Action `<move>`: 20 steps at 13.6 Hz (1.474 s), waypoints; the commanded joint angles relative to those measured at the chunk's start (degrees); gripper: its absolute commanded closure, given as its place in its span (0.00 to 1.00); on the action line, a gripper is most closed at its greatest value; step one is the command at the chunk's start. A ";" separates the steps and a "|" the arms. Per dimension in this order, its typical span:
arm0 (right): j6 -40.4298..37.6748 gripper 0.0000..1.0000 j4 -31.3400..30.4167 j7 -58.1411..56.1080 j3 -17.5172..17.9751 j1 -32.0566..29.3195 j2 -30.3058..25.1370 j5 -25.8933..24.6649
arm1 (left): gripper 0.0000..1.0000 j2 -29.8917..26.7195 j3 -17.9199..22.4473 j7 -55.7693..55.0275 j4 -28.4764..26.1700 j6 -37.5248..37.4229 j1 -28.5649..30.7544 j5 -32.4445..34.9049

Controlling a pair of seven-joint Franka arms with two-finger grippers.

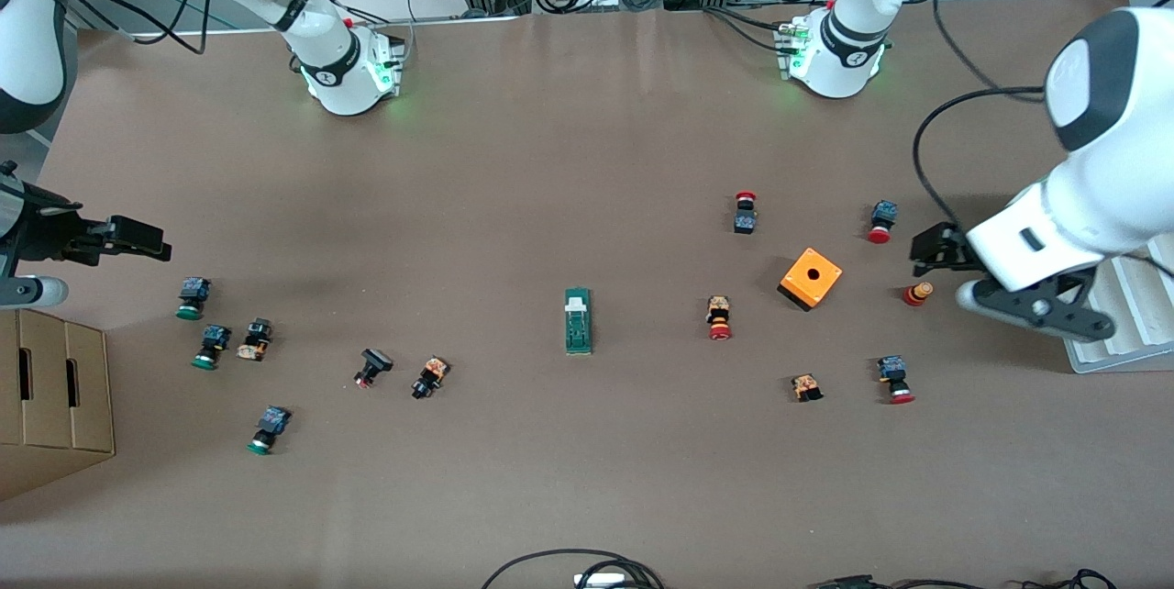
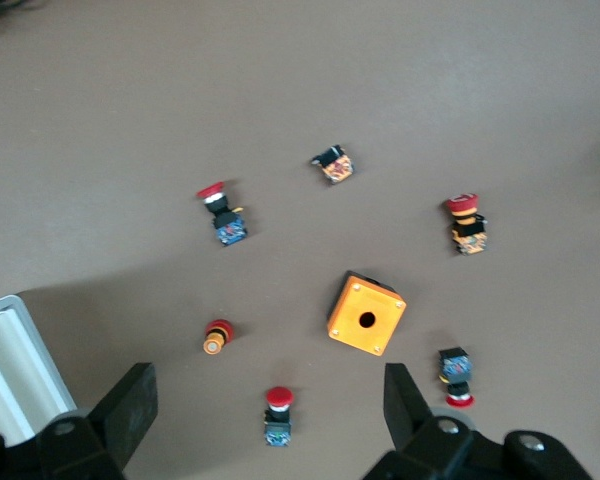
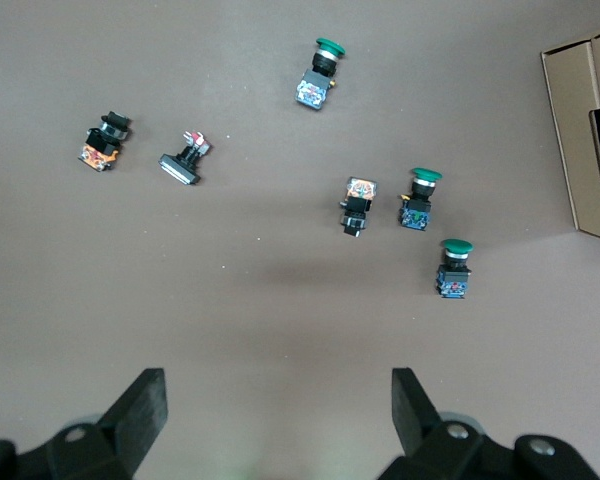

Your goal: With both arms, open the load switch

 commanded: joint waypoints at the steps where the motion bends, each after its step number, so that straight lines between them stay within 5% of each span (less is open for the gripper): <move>1: -0.50 0.00 0.54 -0.03 -0.07 0.25 -0.05 0.55 | 0.00 -8.50 3.36 -4.77 -11.78 7.38 -1.63 -1.26; 6: -0.06 0.00 0.45 -0.03 0.01 0.25 0.13 0.46 | 0.00 -11.85 5.22 -9.54 -15.06 10.74 -2.07 -1.44; 10: -0.06 0.00 0.54 -0.03 -0.07 1.04 0.22 0.11 | 0.00 -11.07 5.48 -10.08 -10.93 0.13 -1.64 -1.27; 20: 0.03 0.00 0.54 -0.21 -0.07 1.04 0.39 0.28 | 0.00 -11.24 6.63 -10.08 -10.75 -0.42 -2.25 -0.74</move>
